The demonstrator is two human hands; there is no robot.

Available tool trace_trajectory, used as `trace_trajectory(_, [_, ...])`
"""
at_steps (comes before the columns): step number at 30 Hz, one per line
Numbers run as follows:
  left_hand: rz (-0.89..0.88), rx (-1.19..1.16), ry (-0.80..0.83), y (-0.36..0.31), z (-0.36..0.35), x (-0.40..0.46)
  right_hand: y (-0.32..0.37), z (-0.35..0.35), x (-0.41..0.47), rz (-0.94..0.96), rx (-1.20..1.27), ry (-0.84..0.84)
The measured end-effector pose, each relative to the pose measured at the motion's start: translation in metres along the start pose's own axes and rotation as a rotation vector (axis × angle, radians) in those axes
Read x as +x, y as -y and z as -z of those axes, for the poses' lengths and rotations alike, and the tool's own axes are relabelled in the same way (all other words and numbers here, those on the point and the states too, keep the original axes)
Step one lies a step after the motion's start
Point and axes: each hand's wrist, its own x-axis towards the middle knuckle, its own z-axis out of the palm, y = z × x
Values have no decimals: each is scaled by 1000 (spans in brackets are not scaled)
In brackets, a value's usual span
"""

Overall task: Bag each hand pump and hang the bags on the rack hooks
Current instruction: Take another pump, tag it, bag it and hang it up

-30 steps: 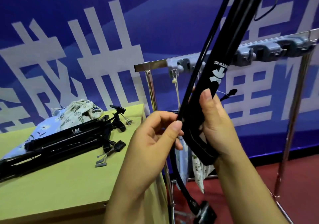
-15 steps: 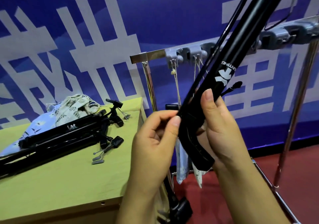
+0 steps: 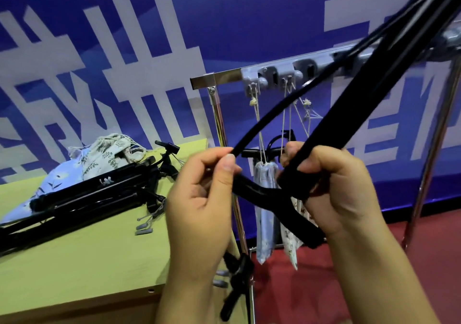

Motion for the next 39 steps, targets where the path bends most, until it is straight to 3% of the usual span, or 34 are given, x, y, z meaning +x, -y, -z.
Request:
trace_trajectory(4, [30, 26, 64, -7, 11, 12, -1, -8, -1, 16, 135, 66])
trace_trajectory(10, [270, -318, 250, -1, 12, 9, 5, -10, 2, 34, 231, 258])
trace_trajectory(14, [266, -423, 368, -2, 3, -1, 0, -9, 8, 39, 381, 369])
trace_trajectory(20, [248, -419, 378, -7, 3, -1, 3, -13, 9, 47, 552, 536])
trace_trajectory(24, [254, -313, 400, -12, 7, 3, 10, -11, 14, -139, 799, 608])
trace_trajectory(28, [262, -305, 333, -18, 5, 1, 15, -13, 15, -186, 762, 451])
trace_trajectory(32, [218, -384, 85, -22, 19, 11, 17, -19, 6, -6, 321, 118])
trace_trajectory(35, [76, -354, 19, -24, 27, 14, 21, -22, 1, 62, 183, 73])
trace_trajectory(39, [40, -313, 126, -16, 18, 1, 23, -33, -4, 144, 96, 84])
